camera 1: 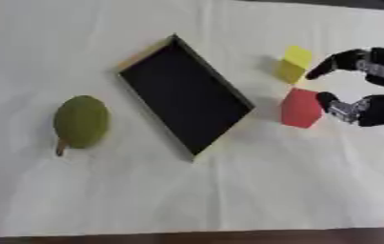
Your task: Pick up objects on the table and place them in the box.
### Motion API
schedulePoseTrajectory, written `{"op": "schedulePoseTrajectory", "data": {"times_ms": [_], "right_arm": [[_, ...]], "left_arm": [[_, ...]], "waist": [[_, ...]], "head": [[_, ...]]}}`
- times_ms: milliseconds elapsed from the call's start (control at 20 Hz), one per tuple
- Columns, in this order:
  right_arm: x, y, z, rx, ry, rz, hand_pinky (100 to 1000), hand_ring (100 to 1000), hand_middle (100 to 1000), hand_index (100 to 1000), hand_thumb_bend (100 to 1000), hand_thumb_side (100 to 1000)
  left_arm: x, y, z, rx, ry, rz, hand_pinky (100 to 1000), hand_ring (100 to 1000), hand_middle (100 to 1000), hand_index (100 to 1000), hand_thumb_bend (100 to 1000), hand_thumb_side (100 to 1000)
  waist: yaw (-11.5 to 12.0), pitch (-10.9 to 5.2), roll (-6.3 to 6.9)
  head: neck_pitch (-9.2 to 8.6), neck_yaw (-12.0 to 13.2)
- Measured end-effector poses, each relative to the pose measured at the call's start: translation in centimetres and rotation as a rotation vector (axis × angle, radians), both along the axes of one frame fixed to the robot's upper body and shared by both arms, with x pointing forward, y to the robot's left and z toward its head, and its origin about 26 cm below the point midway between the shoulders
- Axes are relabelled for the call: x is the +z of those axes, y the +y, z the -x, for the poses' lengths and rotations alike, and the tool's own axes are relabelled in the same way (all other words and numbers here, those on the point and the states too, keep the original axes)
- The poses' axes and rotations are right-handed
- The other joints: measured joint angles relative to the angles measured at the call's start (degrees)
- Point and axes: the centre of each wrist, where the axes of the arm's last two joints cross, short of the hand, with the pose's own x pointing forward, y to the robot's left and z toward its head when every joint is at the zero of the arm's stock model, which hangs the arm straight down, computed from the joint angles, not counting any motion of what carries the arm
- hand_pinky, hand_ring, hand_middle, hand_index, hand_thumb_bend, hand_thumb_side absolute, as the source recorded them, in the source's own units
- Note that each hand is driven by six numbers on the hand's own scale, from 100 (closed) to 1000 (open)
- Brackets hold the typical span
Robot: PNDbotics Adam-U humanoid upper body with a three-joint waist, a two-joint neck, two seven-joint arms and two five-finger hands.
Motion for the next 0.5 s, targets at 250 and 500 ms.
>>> {"op": "schedulePoseTrajectory", "data": {"times_ms": [250,500], "right_arm": [[-0.44,-0.03,-0.29,0.0,0.02,0.005,1000,915,824,865,131,298],[-0.56,0.01,-0.46,0.003,0.041,0.012,1000,915,824,858,274,171]], "left_arm": [[0.0,0.0,0.0,0.0,0.001,0.0,717,716,756,807,187,520],[0.0,-0.01,0.0,0.0,0.002,0.001,717,715,755,806,185,519]], "waist": [[0.13,0.0,-0.02],[0.24,0.0,-0.04]], "head": [[0.0,0.01],[0.0,0.18]]}}
